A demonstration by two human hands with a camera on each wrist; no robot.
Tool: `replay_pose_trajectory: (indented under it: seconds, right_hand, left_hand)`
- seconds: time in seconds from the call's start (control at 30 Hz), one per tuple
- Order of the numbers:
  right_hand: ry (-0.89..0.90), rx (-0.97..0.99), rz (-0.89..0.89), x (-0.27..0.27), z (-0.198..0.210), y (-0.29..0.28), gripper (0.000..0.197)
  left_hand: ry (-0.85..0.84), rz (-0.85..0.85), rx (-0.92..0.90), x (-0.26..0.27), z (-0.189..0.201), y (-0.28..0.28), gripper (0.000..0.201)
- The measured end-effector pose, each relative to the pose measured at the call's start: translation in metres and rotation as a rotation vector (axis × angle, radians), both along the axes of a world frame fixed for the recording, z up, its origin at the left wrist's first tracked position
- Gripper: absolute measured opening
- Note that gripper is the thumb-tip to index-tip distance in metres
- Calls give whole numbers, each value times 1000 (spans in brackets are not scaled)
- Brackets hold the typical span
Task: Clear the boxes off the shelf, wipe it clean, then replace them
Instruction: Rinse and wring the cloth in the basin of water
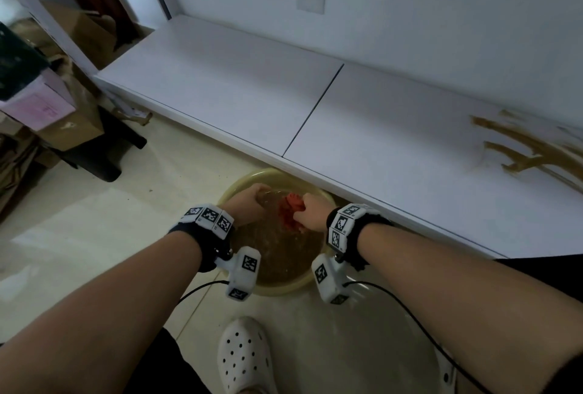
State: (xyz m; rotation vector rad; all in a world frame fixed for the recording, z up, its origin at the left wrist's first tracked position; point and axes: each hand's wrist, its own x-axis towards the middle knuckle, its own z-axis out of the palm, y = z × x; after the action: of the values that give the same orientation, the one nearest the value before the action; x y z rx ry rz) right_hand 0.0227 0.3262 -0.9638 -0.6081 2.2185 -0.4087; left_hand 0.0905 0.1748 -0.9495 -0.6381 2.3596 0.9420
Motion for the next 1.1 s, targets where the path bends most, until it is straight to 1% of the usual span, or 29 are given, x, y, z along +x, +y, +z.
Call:
replay_pose_trajectory:
  seconds: [0.07,0.13,0.17,0.2,0.27,0.3,0.33,0.4,0.47,0.5,0.53,0.57,0.63,0.67,0.7,0.77,0.8,0.87,0.93,0.97,1.0,1.07,1.1]
  right_hand:
    - [-27,-24,-14,-3,-2,0,31]
    - [-99,-93,-69,-2,-2,-1,34]
    - [-146,-148,-116,-2,-3,-1,37]
    - [-187,-198,-167,-1,-3,-3,41]
    - [-219,-267,-237,0,-2,-4,51]
    - [-223,-287,-267,0,-4,-4,55]
    - [-228,-300,-294,0,-3,-2,56]
    - [-231,-302,-321,-1,-2,0,48]
    - [-160,-261,-292,-4,-4,3,40]
    - [-133,-236,-288,-5,-6,5,39]
    - [-126,-227,-292,-7,-6,6,36]
    - [-126,-237,-289,-8,-6,7,30]
    - [-128,-222,-262,-10,-4,7,12]
    - [-134,-201,-253,-10,-1,7,13]
    - [-136,-183,-247,-11,-1,8,22]
    - [-126,-177,-272,-12,3,10,37]
    - [-125,-201,-303,-13,6,11,41]
    - [-138,-314,-322,-16,16,13,46]
    - [-196,-395,-267,-19,26,14,50]
    - [-219,-391,-227,-21,31,15,47]
    - [-214,-376,-202,-23,33,15,38]
    - [-190,-375,-214,-25,37,18,7]
    - [-170,-381,-250,-26,35,21,12]
  left_hand:
    - [-2,8,114,-1,3,2,62]
    - [-5,-14,220,0,6,10,68]
    - [0,-27,235,0,6,13,69]
    - [24,-24,237,1,7,16,64]
    - [65,10,185,0,7,16,46]
    - [61,45,157,-1,7,14,39]
    - [48,103,170,-2,5,10,41]
    - [24,216,237,-2,4,3,47]
    - [-1,286,304,1,4,-1,54]
    - [-27,323,358,1,4,-2,60]
    - [-22,379,434,3,6,1,61]
    - [17,451,516,3,7,4,55]
    - [139,612,637,1,7,9,35]
    - [191,682,664,0,9,11,27]
    - [230,720,682,-2,12,13,20]
    - [235,700,653,-4,16,14,11]
    - [221,665,633,-5,19,15,11]
    - [201,615,627,-6,21,17,16]
    - [209,601,639,-10,23,20,23]
    - [217,592,650,-12,23,22,24]
    - [212,566,643,-14,24,23,25]
    - [195,473,592,-18,23,26,32]
    - [191,422,571,-19,22,27,37]
